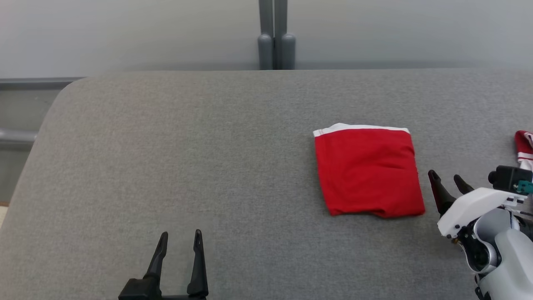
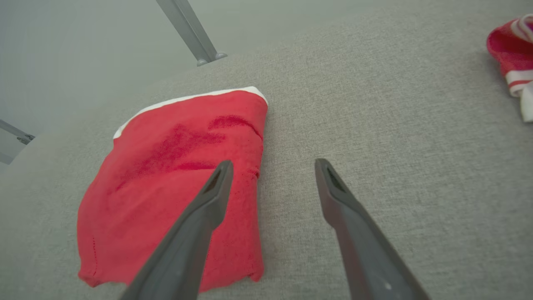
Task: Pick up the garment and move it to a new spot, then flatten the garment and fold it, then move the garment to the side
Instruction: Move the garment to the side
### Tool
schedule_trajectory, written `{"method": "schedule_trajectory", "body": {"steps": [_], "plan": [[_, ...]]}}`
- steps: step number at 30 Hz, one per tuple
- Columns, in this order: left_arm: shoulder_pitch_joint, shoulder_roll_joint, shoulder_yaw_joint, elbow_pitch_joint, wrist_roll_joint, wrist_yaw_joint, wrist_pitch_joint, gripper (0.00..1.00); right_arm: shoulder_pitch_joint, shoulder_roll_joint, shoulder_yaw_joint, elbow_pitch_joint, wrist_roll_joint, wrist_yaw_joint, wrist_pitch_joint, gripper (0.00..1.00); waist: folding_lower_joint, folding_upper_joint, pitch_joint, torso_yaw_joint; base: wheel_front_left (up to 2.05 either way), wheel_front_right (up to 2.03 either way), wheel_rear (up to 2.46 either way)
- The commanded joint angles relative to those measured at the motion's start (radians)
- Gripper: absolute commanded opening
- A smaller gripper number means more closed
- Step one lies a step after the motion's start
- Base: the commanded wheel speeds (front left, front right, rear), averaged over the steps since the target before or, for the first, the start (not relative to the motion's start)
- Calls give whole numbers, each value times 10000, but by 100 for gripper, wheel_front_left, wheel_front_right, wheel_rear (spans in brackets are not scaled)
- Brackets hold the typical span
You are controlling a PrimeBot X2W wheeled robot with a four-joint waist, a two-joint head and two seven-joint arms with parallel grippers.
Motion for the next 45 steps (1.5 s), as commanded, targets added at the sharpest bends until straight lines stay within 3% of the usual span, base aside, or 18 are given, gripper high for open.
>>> {"method": "schedule_trajectory", "body": {"steps": [1,5,9,10,11,13,15,20,24,26,31,35,36,37,38,39,40,45], "plan": [[-203,37,-34,11,-153,116,1,100,-368,67,51,272,249,5,113,100,0,0,682,883,0,0,0],[-288,35,-41,-115,-135,310,1,100,-917,-19,76,1250,977,5,525,100,0,0,887,1341,0,0,0],[-211,34,121,-230,-123,414,1,100,-1416,2,559,2081,1234,5,1300,100,0,0,1051,1303,0,0,0],[-184,34,157,-241,-100,424,1,100,-1524,56,725,2233,1318,5,1495,38,0,0,1097,1185,0,0,0],[-187,34,164,-265,-84,439,1,100,-1618,77,763,2270,1432,5,1520,0,0,0,1142,1065,0,0,0],[-222,35,238,-356,-109,526,1,100,-1826,55,899,2104,1787,5,1579,0,0,0,1229,707,0,0,0],[-237,35,289,-424,-138,578,1,100,-1925,-384,1060,1661,1954,5,1507,0,0,0,1297,272,0,0,0],[-505,35,252,-449,-19,524,1,100,-1574,-2353,1444,139,2188,0,2088,0,0,0,1514,-867,0,0,0],[-782,38,216,-524,-20,489,1,100,-1189,-4236,1089,-830,2501,3,2839,0,0,0,1835,-1420,0,0,0],[-894,38,200,-518,-19,501,1,100,-1160,-4880,817,-819,2477,5,3083,0,0,0,2029,-1594,0,0,0],[-1094,42,66,-358,110,498,2,100,-1776,-5625,299,212,1704,3,2683,0,0,0,2515,-1730,0,0,0],[-1096,40,-38,-178,184,488,1,100,-2312,-5644,643,1326,963,-1,2134,1,0,0,2754,-1632,0,0,0],[-1104,43,-21,-160,143,517,1,100,-2442,-5703,753,1657,776,-4,2005,13,0,0,2799,-1581,0,0,0],[-1102,42,-3,-167,78,540,1,100,-2477,-5686,907,1890,659,-3,1972,11,0,0,2822,-1541,0,0,0],[-1090,42,33,-192,52,581,1,100,-2584,-5651,1024,2186,549,-3,1910,19,0,0,2847,-1506,0,0,0],[-1074,40,68,-209,43,607,1,100,-2703,-5670,1083,2445,414,-3,1757,93,0,0,2867,-1479,0,0,0],[-1061,40,87,-220,40,628,1,100,-2802,-5700,1098,2725,302,-4,1659,100,0,0,2873,-1462,0,0,0],[-911,40,235,-136,31,617,1,100,-3207,-5882,1512,3717,-630,-3,804,100,0,0,2663,-1502,0,0,0]]}}
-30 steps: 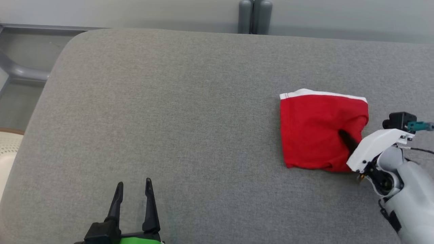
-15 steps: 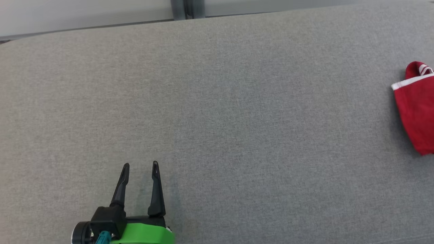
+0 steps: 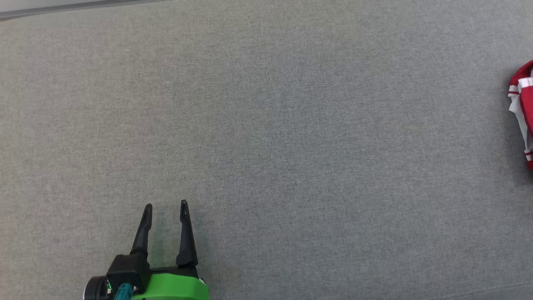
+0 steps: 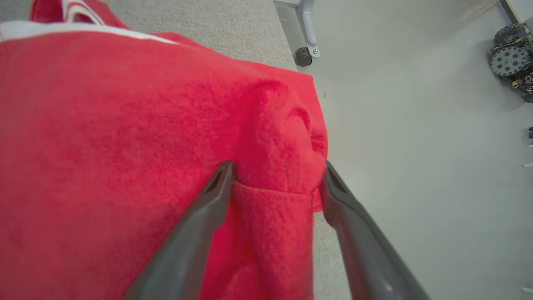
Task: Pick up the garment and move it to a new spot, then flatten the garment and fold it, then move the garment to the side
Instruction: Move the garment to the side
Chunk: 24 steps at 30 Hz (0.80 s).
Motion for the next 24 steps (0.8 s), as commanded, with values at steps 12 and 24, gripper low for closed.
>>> {"method": "schedule_trajectory", "body": {"steps": [12,24], "plan": [[937,40,642,-114,-454,70,1,100,211,615,-132,351,-1588,-14,-3212,100,-1,-1,-2474,-423,0,0,0],[1935,37,1840,-225,-205,8,1,100,4578,3808,-2000,-4662,-2398,-13,-4185,100,-1,-1,-3907,-303,0,0,0]]}}
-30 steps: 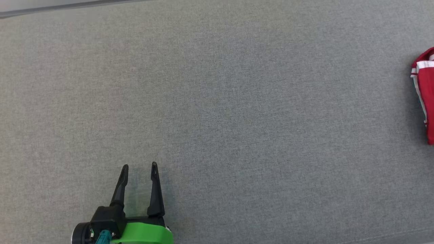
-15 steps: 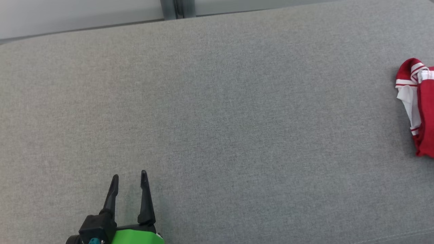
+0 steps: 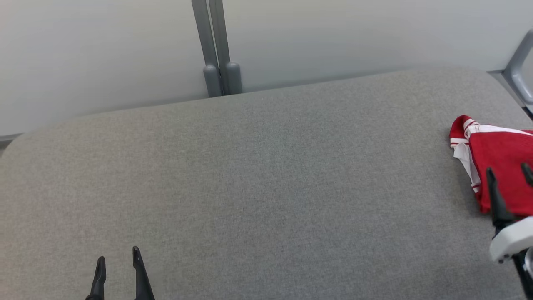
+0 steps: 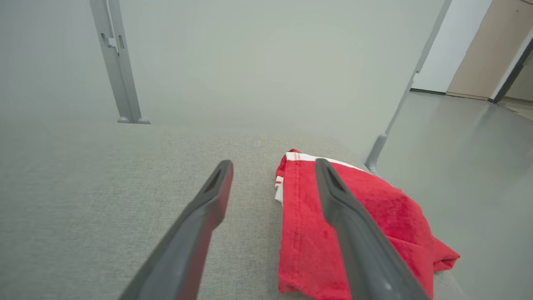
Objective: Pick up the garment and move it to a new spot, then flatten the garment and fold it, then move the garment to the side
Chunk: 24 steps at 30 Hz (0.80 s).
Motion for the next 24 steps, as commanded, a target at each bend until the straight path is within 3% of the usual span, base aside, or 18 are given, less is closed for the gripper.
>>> {"method": "schedule_trajectory", "body": {"steps": [1,4,8,13,16,17,24], "plan": [[156,33,90,60,173,-127,1,100,600,275,-249,-462,-433,-13,-25,100,0,0,-418,80,0,0,0],[161,35,269,269,329,-318,1,100,1599,1362,-434,-1663,-930,-11,-27,100,0,0,-442,162,0,0,0],[-6,35,462,462,421,-511,1,100,2461,2149,-407,-2538,-1251,-13,-27,100,0,0,-445,340,0,0,0],[-364,33,437,730,328,-785,1,100,2973,2578,-261,-2998,-1664,-13,-30,100,0,0,-437,651,0,0,0],[-448,33,176,876,236,-1247,1,100,2997,2701,-335,-3208,-1781,-13,-29,100,0,0,-414,736,0,0,0],[-368,2,151,880,288,-1311,2,0,2919,2716,-321,-3203,-1755,-2,-6,0,0,0,-428,710,0,0,0],[-256,-67,122,1383,-47,-1333,94,0,2910,2988,-243,-2722,-1361,0,97,0,0,0,-418,720,0,0,0]]}}
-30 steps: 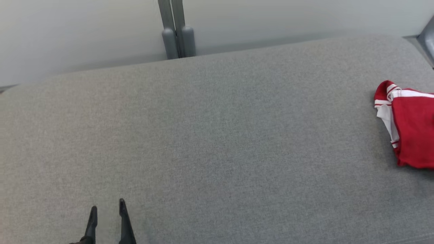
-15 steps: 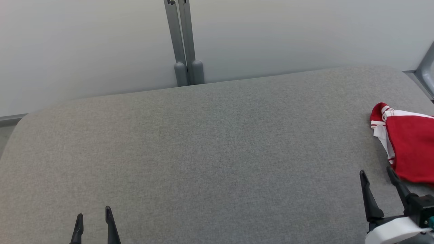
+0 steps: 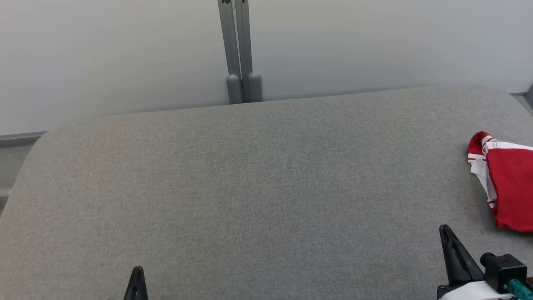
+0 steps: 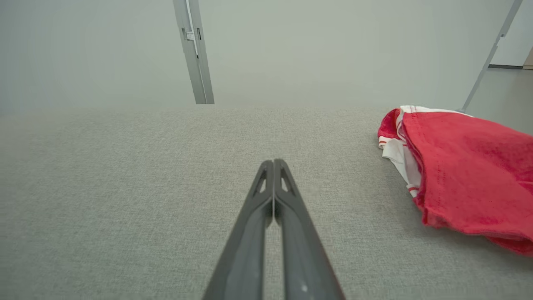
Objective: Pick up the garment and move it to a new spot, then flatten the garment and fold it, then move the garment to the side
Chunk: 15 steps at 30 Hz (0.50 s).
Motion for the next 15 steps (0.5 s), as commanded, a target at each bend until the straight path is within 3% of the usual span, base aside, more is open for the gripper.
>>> {"method": "schedule_trajectory", "body": {"steps": [1,15], "plan": [[-149,12,73,-101,-470,-61,85,0,-139,-38,-53,-96,494,0,86,0,0,0,6,0,0,0,0],[-756,37,375,21,-2876,-344,751,0,-615,139,-191,91,3154,-2,737,0,0,0,59,8,0,0,0]]}}
